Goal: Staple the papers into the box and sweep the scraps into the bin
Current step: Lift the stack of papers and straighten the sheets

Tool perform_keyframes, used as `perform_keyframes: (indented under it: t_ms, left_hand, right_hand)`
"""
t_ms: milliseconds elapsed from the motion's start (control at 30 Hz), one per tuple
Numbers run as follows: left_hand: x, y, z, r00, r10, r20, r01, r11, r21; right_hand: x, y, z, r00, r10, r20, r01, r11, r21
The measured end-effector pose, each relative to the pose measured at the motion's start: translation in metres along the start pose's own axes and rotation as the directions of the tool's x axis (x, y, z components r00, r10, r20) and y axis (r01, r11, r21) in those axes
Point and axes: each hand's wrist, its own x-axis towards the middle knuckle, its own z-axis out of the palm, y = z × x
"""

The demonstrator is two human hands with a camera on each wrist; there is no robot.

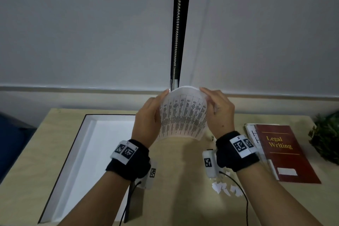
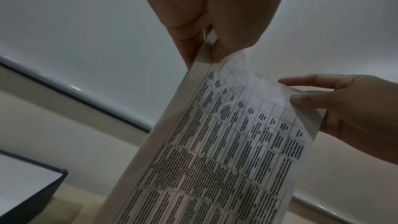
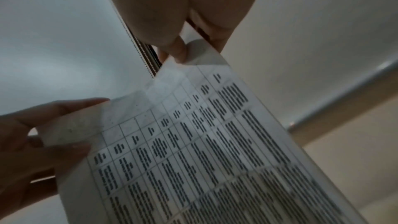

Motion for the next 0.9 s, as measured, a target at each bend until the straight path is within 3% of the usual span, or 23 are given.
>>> perform_keyframes:
  t_ms: [100,200,300,367,433,500,633,733,800,900]
  left_hand:
    - [-0.001,-0.005,0.004,0.997,-0.06,-0.04,0.057,0.996,-0.066]
    - [0.006,-0.007,0.005,0.986,-0.14,-0.095,0.131,0.987,-0.093]
    - [0.008,-0.02,0.011,0.932,-0.36,-0.043,0.328,0.889,-0.318]
    - [0.008,-0.031,0.018,0.894,-0.439,0.089,0.433,0.797,-0.421]
    - [0.009,-0.031,0.021,0.867,-0.475,0.149,0.491,0.769,-0.41]
    - [0.011,-0.025,0.021,0.844,-0.518,0.139,0.526,0.747,-0.406]
    - [0.015,-0.019,0.018,0.864,-0.498,0.077,0.467,0.734,-0.494]
    - [0.0,-0.029,0.025,0.829,-0.54,0.144,0.531,0.682,-0.503]
    - [-0.014,-0.034,0.032,0.77,-0.601,0.216,0.613,0.602,-0.511]
    - [-0.019,-0.041,0.035,0.771,-0.621,0.14,0.606,0.65,-0.459]
  right_hand:
    - [-0.007,0.001,0.001,0.975,0.219,0.037,-0.222,0.964,0.148]
    - [-0.008,0.012,0.002,0.901,0.412,0.138,-0.432,0.816,0.384]
    - [-0.01,0.033,0.014,0.801,0.501,0.327,-0.591,0.744,0.31]
    - [-0.011,0.042,0.023,0.757,0.508,0.412,-0.628,0.739,0.242]
    - [-0.008,0.042,0.027,0.753,0.486,0.444,-0.621,0.748,0.235]
    - [-0.002,0.039,0.029,0.777,0.453,0.438,-0.592,0.763,0.261]
    - [-0.002,0.044,0.026,0.811,0.423,0.405,-0.567,0.738,0.366]
    - [-0.017,0.057,0.03,0.749,0.503,0.432,-0.647,0.695,0.313]
    - [-0.028,0.062,0.035,0.694,0.553,0.46,-0.698,0.672,0.246]
    - [-0.027,0.065,0.038,0.684,0.57,0.456,-0.711,0.662,0.238]
